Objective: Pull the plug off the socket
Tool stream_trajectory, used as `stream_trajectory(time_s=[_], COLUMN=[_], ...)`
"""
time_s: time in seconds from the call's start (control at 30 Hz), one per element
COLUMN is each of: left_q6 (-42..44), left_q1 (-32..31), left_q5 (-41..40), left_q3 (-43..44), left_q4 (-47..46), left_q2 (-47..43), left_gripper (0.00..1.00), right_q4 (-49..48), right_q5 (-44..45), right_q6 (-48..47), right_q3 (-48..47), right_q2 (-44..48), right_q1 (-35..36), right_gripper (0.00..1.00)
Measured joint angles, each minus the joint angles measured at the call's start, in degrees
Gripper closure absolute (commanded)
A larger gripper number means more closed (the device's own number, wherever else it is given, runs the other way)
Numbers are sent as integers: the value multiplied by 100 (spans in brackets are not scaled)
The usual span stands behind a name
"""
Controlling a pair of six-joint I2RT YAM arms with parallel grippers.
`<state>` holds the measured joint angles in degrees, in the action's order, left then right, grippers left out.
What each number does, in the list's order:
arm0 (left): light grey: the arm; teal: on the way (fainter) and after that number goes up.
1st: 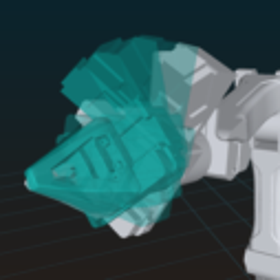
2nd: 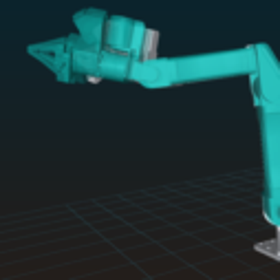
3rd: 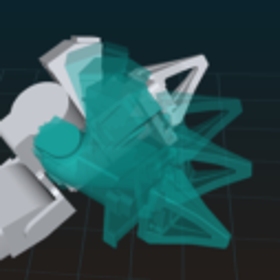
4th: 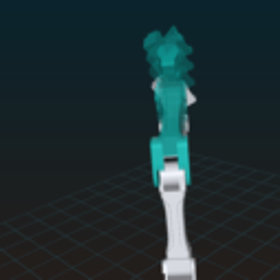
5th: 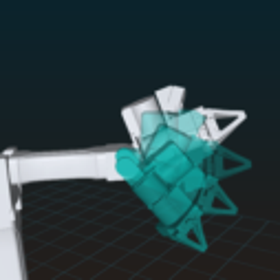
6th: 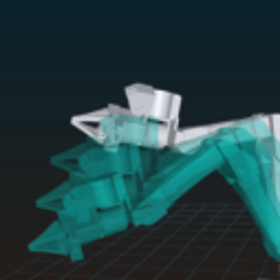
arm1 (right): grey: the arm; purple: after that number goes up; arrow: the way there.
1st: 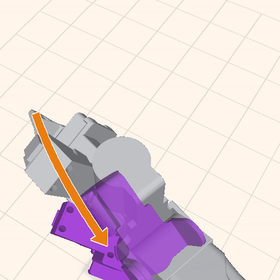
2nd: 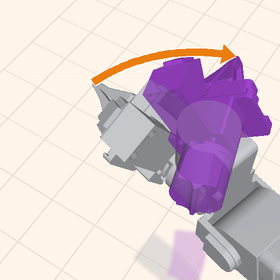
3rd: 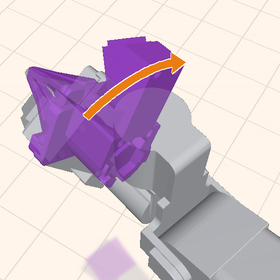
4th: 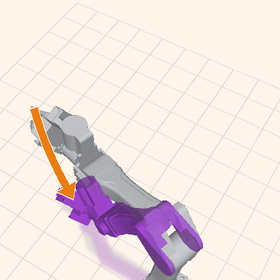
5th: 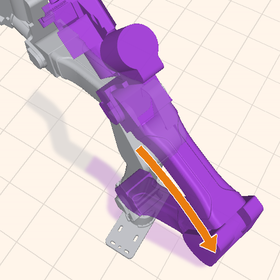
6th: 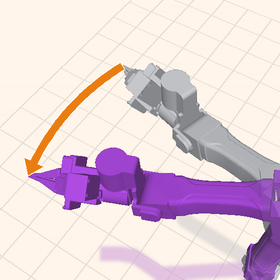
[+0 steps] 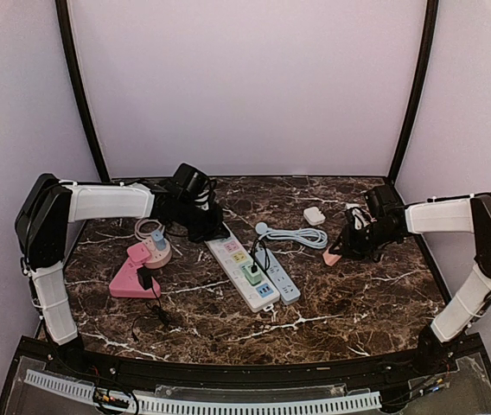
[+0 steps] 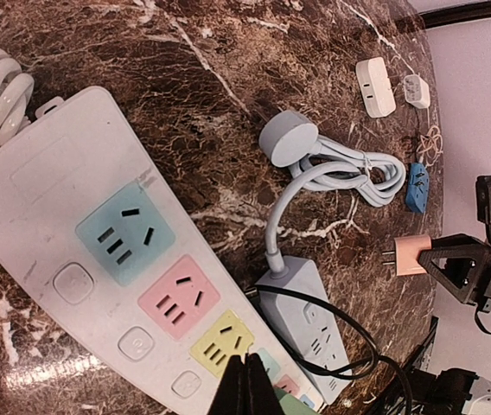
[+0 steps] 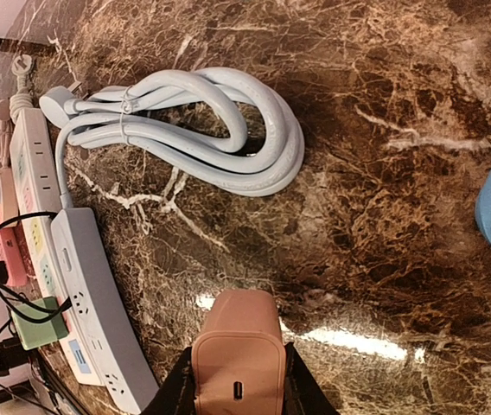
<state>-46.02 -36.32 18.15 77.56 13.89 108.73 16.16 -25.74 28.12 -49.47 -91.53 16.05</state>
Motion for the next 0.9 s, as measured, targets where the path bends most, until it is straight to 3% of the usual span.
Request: stream_trajectory(time_s=[0.5, 0.9], left_q6=[0, 0], left_q1=[-2, -2], left_q5=[-4, -9], left_q3=[0, 0], left_q4=[0, 0], left_q2=[0, 0], left_gripper=[100, 100], right_q4=[149, 492], right_q5=[245, 686], right_q6=[-111, -227], right_q3=[0, -20], right_q2=[2, 221], right_q1=[0, 46], right_gripper=[55, 54])
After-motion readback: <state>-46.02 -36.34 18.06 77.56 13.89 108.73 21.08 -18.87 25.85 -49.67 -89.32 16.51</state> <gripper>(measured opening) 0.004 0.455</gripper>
